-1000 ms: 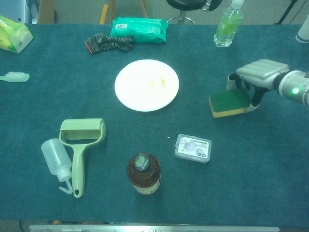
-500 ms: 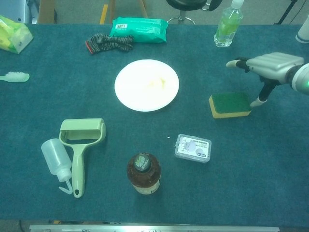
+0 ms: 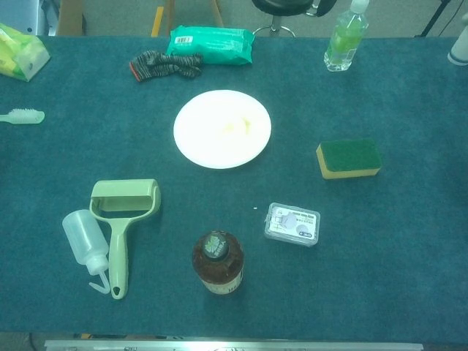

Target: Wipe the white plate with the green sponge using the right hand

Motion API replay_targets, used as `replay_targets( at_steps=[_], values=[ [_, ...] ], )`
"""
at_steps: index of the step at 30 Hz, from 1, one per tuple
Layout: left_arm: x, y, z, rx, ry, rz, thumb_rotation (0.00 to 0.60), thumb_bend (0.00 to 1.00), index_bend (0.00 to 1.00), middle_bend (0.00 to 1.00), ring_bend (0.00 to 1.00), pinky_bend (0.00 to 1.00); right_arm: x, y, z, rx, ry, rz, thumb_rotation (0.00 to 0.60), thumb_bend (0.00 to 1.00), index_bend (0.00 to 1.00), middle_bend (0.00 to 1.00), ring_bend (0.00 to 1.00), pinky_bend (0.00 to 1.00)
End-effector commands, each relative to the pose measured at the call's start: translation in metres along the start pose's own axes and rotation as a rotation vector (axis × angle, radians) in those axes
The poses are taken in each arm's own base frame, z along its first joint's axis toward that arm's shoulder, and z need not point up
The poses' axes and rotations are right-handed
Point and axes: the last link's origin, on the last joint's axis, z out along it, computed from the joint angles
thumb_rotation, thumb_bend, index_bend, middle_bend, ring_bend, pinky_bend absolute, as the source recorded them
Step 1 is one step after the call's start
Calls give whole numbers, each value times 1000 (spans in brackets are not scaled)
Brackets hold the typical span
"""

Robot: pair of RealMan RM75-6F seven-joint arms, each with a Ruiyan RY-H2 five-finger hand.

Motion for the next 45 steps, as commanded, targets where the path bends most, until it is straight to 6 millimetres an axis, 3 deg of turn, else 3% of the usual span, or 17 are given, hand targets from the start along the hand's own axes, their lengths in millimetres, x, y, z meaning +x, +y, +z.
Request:
replay_targets(
  at_steps=[1, 6, 15, 27, 35, 45],
  values=[
    [5, 3, 3, -6, 15, 8, 600, 358, 420, 343, 298, 455, 5, 29, -42, -117, 51, -3, 600, 0, 93, 261, 190, 396],
    [10, 6, 9, -9, 23, 20, 600, 358, 420, 343, 298, 455, 4, 49, -79, -220, 116, 32, 600, 0, 108, 271, 193, 396],
    [15, 7, 10, -5, 39, 23, 600, 358, 421, 343, 298, 455, 4, 67, -121, -335, 191, 66, 600, 0, 111, 279, 193, 396],
    [16, 2, 11, 18, 48, 16, 600, 358, 420, 344, 297, 455, -7, 81, -142, -406, 236, 125, 600, 0, 120, 282, 193, 396],
    [11, 4, 12, 12, 28, 12, 600, 357, 420, 345, 298, 455, -19, 83, -136, -393, 196, 152, 600, 0, 124, 292, 199, 396],
    [6, 6, 14, 9, 9, 16, 600, 358, 420, 346, 297, 455, -55, 78, -79, -239, 30, 186, 600, 0, 150, 303, 207, 396]
  ],
)
